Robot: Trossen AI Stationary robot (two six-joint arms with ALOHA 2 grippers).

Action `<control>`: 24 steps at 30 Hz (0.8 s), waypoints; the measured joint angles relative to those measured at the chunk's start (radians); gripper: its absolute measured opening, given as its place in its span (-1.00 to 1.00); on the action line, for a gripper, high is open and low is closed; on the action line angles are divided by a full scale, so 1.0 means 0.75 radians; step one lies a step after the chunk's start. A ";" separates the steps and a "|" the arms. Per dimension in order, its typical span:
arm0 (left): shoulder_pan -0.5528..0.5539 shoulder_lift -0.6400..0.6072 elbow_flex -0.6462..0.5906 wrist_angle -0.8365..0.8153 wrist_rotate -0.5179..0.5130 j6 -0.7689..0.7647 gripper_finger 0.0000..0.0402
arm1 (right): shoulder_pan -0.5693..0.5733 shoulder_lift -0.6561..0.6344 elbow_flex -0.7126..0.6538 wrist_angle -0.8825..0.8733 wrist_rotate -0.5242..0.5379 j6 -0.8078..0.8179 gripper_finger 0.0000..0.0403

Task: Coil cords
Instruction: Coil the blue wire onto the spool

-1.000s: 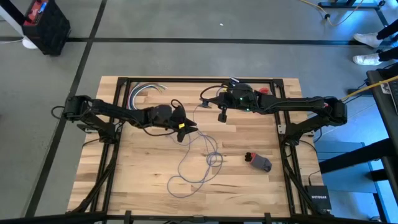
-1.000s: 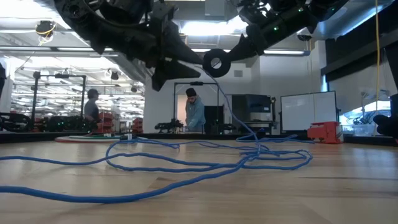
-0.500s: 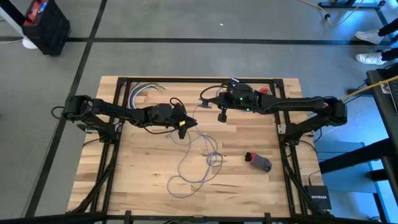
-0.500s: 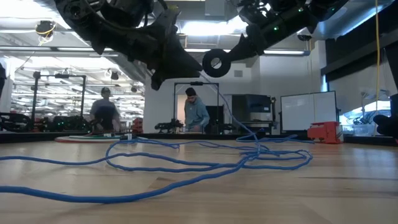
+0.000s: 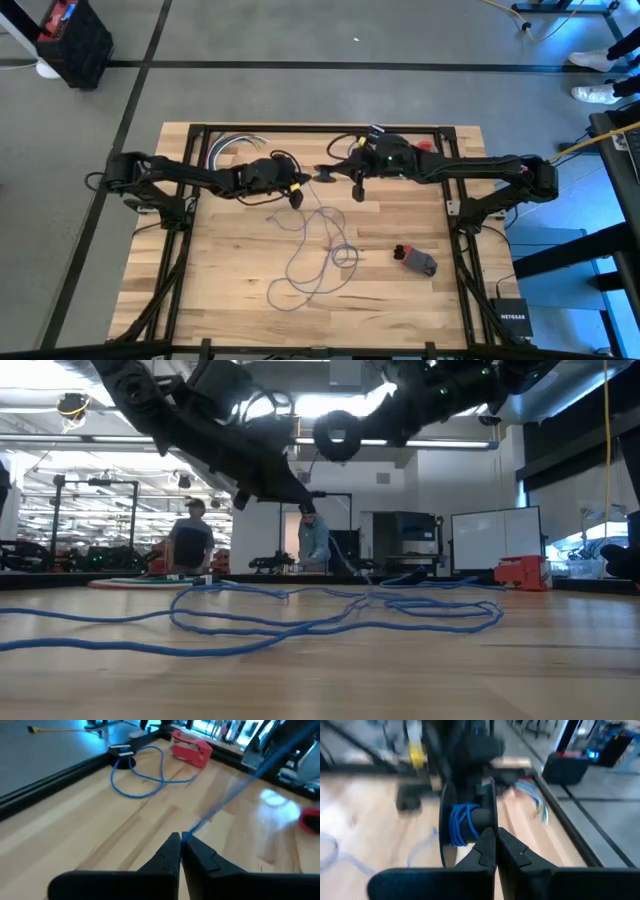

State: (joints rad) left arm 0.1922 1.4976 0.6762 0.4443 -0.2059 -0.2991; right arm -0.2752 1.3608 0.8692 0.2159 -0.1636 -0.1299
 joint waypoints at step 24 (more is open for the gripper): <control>-0.151 0.190 0.132 0.465 0.000 -0.031 -0.95 | 0.001 0.182 0.002 0.316 0.147 -0.013 -0.99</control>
State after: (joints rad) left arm 0.0788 1.6398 0.7753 0.7932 -0.2062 -0.3223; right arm -0.2745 1.4975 0.8704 0.4529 -0.0531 -0.1400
